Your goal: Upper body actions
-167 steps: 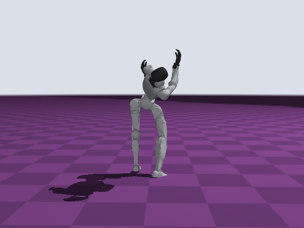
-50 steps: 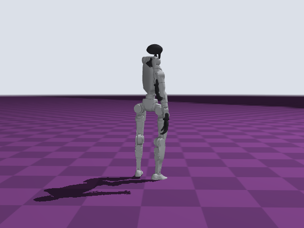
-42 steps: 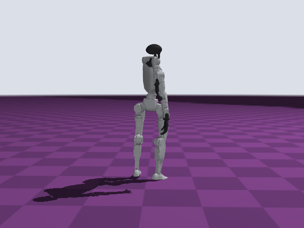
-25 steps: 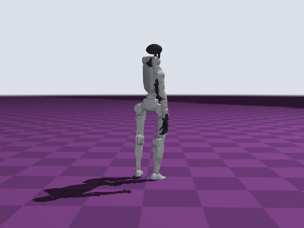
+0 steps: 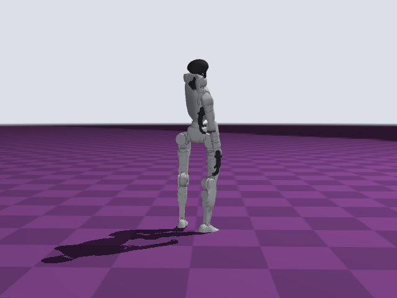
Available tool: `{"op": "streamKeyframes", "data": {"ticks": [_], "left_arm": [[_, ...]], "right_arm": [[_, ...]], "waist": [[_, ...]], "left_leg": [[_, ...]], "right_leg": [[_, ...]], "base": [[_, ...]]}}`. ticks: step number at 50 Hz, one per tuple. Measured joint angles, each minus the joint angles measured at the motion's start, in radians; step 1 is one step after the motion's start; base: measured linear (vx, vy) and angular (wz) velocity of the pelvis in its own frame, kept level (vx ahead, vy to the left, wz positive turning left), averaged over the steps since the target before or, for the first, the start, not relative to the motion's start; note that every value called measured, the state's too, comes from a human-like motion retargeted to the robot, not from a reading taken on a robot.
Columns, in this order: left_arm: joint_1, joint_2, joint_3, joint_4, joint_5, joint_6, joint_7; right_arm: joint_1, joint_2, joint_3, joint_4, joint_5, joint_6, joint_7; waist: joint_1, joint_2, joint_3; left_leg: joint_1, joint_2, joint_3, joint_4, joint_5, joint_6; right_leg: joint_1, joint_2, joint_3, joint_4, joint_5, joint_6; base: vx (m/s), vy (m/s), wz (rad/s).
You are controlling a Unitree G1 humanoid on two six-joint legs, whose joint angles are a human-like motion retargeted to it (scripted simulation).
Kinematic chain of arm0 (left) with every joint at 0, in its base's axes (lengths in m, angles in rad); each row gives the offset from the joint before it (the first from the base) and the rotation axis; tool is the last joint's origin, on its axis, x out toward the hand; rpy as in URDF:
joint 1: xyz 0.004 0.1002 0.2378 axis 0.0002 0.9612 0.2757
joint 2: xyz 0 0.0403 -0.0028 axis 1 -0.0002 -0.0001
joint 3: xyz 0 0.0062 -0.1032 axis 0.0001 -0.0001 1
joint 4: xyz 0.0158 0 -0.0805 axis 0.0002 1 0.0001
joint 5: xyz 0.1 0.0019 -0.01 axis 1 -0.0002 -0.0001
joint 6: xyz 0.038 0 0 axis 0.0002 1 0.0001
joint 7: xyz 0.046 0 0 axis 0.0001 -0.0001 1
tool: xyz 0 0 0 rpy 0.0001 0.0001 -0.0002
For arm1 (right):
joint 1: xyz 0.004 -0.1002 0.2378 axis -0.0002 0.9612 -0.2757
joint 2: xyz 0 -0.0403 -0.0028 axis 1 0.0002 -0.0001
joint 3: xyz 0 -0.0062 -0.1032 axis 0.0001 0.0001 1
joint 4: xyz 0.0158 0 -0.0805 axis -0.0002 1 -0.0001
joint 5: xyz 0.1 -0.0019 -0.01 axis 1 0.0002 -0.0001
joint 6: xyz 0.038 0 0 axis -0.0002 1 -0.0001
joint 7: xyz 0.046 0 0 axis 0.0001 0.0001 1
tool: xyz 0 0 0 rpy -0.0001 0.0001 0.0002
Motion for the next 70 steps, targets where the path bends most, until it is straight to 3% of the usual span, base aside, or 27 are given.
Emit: {"op": "streamKeyframes", "data": {"ticks": [17,28,33,45,70], "left_arm": [[0.000,0.000,0.000,-0.524,0.015,-0.139,-0.156],[0.000,0.000,0.000,-0.845,-0.104,-0.191,-0.306],[0.000,0.000,0.000,-0.947,-0.169,-0.186,-0.319],[0.000,0.000,0.000,-1.043,-0.221,-0.134,-0.340],[0.000,0.000,0.000,-1.056,-0.232,-0.102,-0.333]], "right_arm": [[-0.107,0.446,-0.174,-0.106,0.208,-0.003,0.065],[-0.292,0.632,-0.018,-0.248,0.413,-0.057,0.024],[-0.382,0.668,0.050,-0.258,0.452,-0.102,-0.030],[-0.464,0.711,0.056,-0.215,0.581,-0.154,-0.111],[-0.462,0.701,0.055,-0.160,0.580,-0.178,-0.124]], "waist": [[0.122,0.017,-0.160],[0.133,0.020,-0.163],[0.122,0.020,-0.164],[0.119,0.019,-0.166],[0.112,0.019,-0.168]], "left_leg": [[0.126,-0.038,-0.050,-0.005,0.006,0.002],[0.233,-0.053,-0.068,-0.010,-0.008,0.000],[0.247,-0.059,-0.080,-0.012,-0.011,0.000],[0.238,-0.060,-0.097,-0.014,-0.013,0.002],[0.236,-0.064,-0.104,-0.011,-0.007,0.006]], "right_leg": [[0.131,-0.061,-0.050,0.039,-0.033,0.026],[0.241,-0.083,-0.064,0.060,-0.071,0.046],[0.262,-0.090,-0.075,0.060,-0.080,0.054],[0.263,-0.092,-0.092,0.058,-0.087,0.064],[0.256,-0.103,-0.093,0.073,-0.090,0.069]], "base": [[0.02,0.08,0.09],[0.02,0.02,-0.02],[0.06,0.02,0.09],[0.02,0.01,0.05],[0.00,0.00,0.00]]}}
